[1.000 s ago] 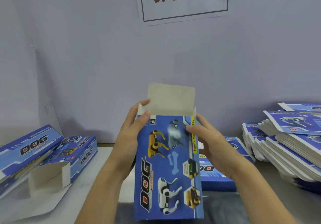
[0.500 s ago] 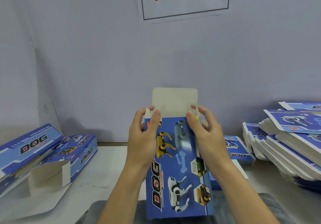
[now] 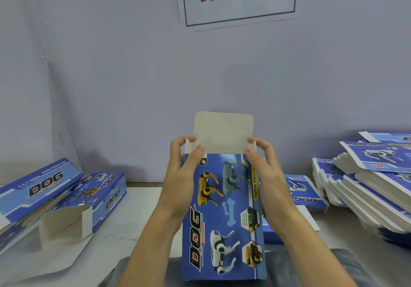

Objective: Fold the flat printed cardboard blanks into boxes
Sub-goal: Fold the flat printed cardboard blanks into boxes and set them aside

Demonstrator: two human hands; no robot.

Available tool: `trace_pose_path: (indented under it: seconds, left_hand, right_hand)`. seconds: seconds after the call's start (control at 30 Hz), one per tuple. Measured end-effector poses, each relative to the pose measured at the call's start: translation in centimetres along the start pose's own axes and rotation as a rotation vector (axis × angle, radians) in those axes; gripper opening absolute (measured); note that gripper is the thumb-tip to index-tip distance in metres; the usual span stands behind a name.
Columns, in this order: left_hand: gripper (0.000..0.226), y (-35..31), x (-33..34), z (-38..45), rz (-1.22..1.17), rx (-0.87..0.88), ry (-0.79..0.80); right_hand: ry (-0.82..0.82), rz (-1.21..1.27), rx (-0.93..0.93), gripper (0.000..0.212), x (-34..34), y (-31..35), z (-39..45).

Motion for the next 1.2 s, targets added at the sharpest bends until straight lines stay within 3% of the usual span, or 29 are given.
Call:
trace_pose_path:
  seconds: [0.07,0.2,0.33,0.5,0.6,0.73,0.93,1.07,1.2]
  left_hand:
    - [0.004,-0.3,-0.2,0.1,0.010,-0.007,0.026]
    - [0.021,-1.5,-1.4,0.7,0.190,0.058,-0.098]
    - [0.021,-1.4,-1.4,0.6,0.205,0.115,-0.178]
    - [0.013,-1.2,-1.4,0.3,0.146,0.099,-0.205]
    - [0.015,-0.5,-1.2,0.2,0.094,0.040,-0.161]
    - [0.018,-0.1,-0.7,0.2,0.028,-0.004,-0.110]
    - [0.019,0.4,-0.1,0.2,-0.022,-0.043,-0.069]
    - [0.023,-0.1,-1.0,0.3,0.101,0.006,-0.176]
    - [0.032,-1.3,-0.8,-0.2,0.149,0.068,-0.196]
  right_hand:
    - [0.014,0.028,0.019,0.011,0.0,0.2,0.0]
    - [0.014,0.007,-0.036,0.010,0.7,1.6,-0.1]
    - [-0.106,-0.127,-0.177,0.012,-0.2,2.9,-0.1]
    - [-0.085,-0.092,-0.160,0.029,-0.1,2.5,-0.3]
    - [-0.014,-0.045,-0.088,0.051,0.2,1.8,-0.1]
    - [0.049,0.096,0.024,0.065,0.1,0.4,0.0]
    - [0.101,0.243,0.117,0.062,-0.1,-0.4,0.0]
    - [0.088,0.138,0.062,0.058,0.2,-0.1,-0.3]
    - [0.078,0.026,-0.022,0.071,0.7,0.8,-0.7]
Point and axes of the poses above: each hand's wrist, its own z-axis towards the middle knuckle, its own x-axis out of the palm, y = z × x, the point moved 10 cm from there along z, towards the middle knuckle, and after that the axes turned 1 degree about z, right-handed, at the moved point
